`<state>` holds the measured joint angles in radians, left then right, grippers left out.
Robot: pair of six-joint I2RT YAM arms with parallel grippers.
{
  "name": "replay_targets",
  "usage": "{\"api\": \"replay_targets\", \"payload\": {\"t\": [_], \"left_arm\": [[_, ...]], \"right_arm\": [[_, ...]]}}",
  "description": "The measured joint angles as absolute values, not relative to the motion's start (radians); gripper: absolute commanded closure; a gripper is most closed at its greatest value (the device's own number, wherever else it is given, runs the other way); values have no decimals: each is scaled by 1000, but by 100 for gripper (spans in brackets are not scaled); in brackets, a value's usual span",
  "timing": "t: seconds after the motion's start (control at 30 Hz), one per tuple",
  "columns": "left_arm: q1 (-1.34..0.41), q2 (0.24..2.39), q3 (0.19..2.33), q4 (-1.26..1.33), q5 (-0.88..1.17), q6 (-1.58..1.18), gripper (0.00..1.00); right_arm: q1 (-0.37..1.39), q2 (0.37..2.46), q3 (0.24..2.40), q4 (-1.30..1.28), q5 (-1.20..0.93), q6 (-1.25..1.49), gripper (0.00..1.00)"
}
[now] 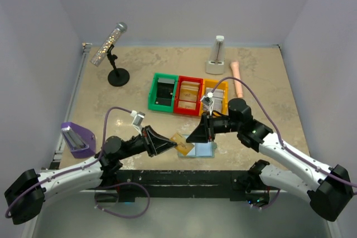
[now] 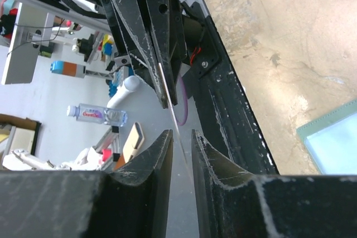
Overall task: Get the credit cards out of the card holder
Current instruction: Place the credit card in the storage box.
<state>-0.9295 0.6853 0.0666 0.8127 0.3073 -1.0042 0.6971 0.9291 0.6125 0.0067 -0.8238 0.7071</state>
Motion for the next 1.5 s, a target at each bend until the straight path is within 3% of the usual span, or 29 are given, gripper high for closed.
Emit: {"api": "replay_targets", "payload": {"t": [0.67, 1.03, 1.23, 1.5], "left_arm": [[-929, 710, 65, 869, 307, -1031, 100], [-928, 727, 54, 876, 307, -1034, 100], [-928, 727, 54, 878, 307, -1035, 100], [-929, 732, 54, 883, 307, -1037, 100]], "right_arm": [[697, 930, 598, 34, -810, 730, 73], [697, 930, 598, 51, -794, 742, 79], [697, 930, 598, 58, -796, 745, 78], [697, 930, 598, 65, -802, 745, 88]]}}
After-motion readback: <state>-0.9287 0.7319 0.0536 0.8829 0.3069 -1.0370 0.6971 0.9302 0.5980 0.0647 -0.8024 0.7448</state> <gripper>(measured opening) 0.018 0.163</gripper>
